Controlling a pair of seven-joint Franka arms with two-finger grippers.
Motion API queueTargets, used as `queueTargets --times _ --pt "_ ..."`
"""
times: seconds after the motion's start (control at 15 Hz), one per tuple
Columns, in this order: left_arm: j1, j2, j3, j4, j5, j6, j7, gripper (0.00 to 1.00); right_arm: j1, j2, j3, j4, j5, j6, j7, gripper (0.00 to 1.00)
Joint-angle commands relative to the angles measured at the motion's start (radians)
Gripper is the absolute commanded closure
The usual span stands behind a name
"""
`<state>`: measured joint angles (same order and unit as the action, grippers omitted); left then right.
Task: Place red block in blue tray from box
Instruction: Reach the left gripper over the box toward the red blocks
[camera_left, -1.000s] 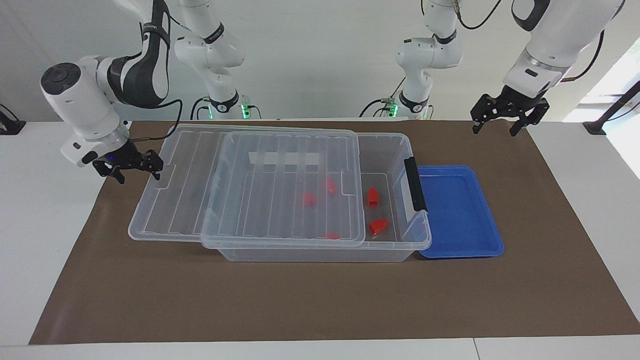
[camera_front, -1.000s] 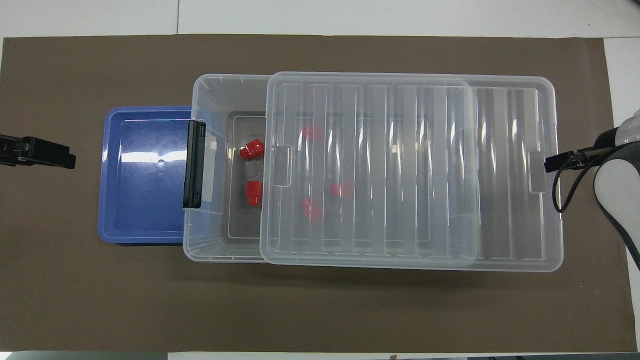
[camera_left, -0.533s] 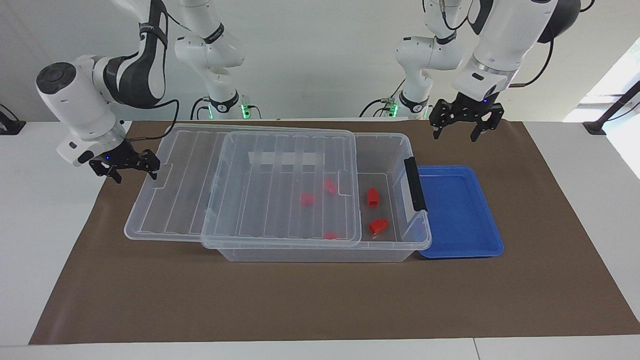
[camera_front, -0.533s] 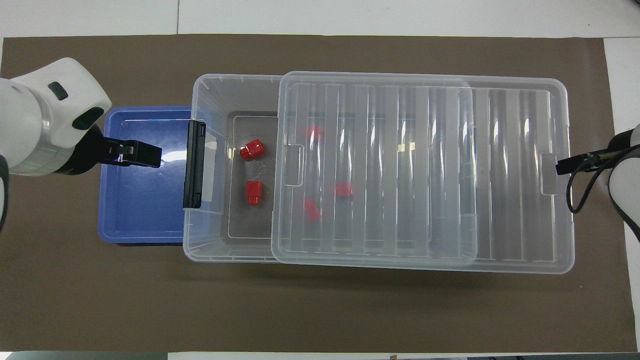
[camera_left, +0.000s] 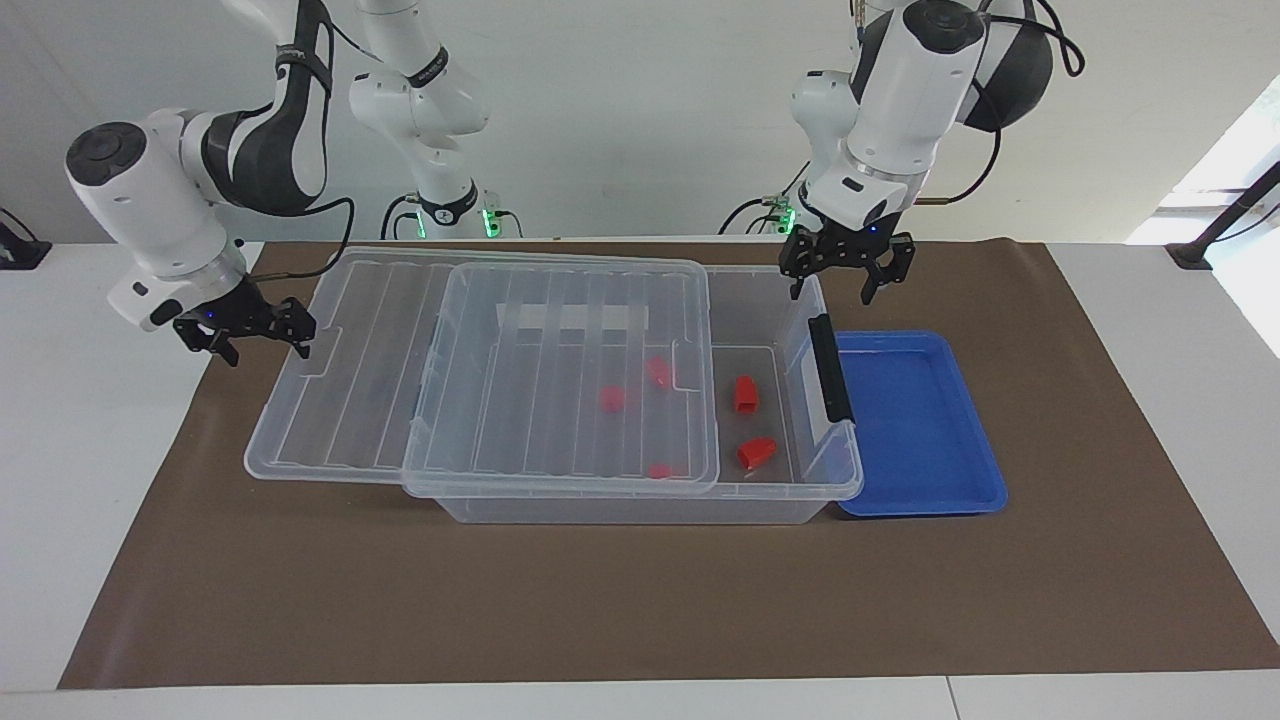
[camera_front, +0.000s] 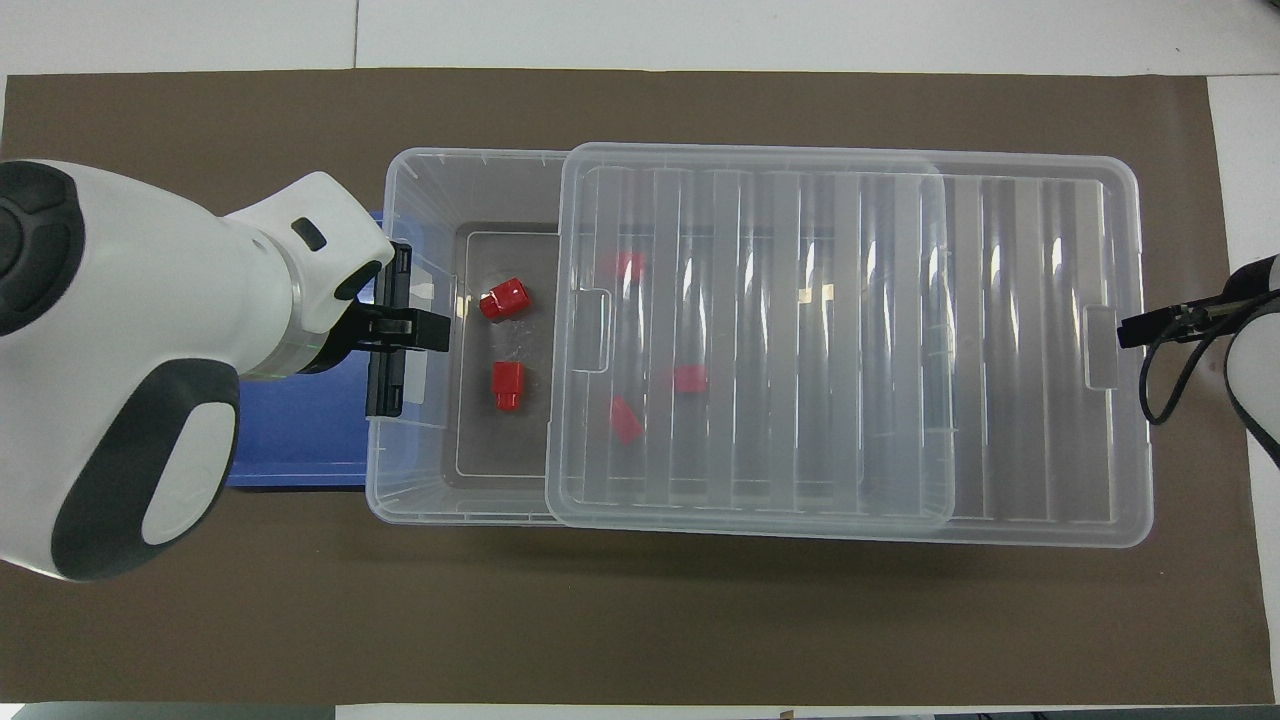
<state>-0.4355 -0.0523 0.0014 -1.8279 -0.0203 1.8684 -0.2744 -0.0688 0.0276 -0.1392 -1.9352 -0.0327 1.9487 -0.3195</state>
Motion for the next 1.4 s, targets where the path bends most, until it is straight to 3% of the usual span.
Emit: queueTargets --times 0.0,0.27,0.6,0.93,1.33 --pt "-0.04 -0.012 0.008 -0.088 0.019 0.096 -0.035 0.0 0.004 -0.005 0.007 0.048 0.002 -0.069 0.01 0.0" --pt "-0.078 0.052 0.008 -0.139 0.019 0.19 -0.095 0.0 0.006 -0.006 0.033 0.1 0.017 -0.117 0.06 0.0" --pt "-0.081 0.121 0.008 -0.186 0.019 0.302 -0.101 0.0 0.01 -0.012 0.076 0.252 0.017 -0.293 0.181 0.0" --pt "-0.081 0.123 0.006 -0.286 0.019 0.426 -0.101 0.0 0.01 -0.022 0.125 0.379 0.019 -0.453 0.302 0.0" --pt "-0.083 0.164 0.006 -0.33 0.019 0.498 -0.104 0.0 0.037 -0.041 0.122 0.397 0.042 -0.517 0.355 0.0"
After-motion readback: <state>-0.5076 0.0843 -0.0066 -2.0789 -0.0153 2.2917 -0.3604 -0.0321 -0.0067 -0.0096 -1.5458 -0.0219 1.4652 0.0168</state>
